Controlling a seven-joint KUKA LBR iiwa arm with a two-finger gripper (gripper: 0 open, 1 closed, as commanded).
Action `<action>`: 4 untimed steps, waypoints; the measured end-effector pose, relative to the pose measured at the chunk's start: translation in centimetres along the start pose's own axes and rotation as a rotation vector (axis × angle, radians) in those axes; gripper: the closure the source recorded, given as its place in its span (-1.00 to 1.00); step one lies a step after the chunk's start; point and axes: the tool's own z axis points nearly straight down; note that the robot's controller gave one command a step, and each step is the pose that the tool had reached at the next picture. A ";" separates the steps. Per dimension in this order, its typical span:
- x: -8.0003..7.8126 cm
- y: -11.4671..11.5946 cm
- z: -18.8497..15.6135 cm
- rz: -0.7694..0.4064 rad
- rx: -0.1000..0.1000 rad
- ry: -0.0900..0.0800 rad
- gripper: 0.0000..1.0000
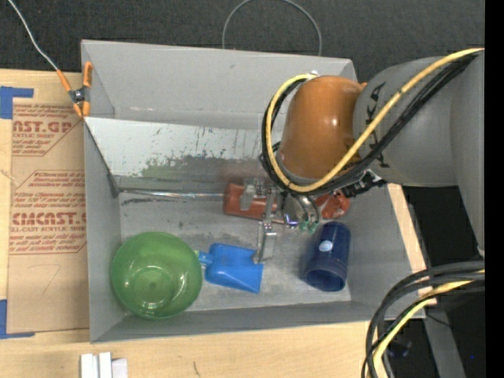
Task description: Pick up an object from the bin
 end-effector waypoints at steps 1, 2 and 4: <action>-0.2 0.0 -0.4 0.001 0.000 -0.008 -1.00; 2.4 -4.4 6.3 0.069 -0.002 -0.007 -1.00; 4.4 -3.7 8.6 0.132 -0.003 -0.006 -1.00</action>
Offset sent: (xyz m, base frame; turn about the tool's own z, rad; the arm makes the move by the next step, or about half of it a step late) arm -0.0334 -0.0589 -0.0850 0.0929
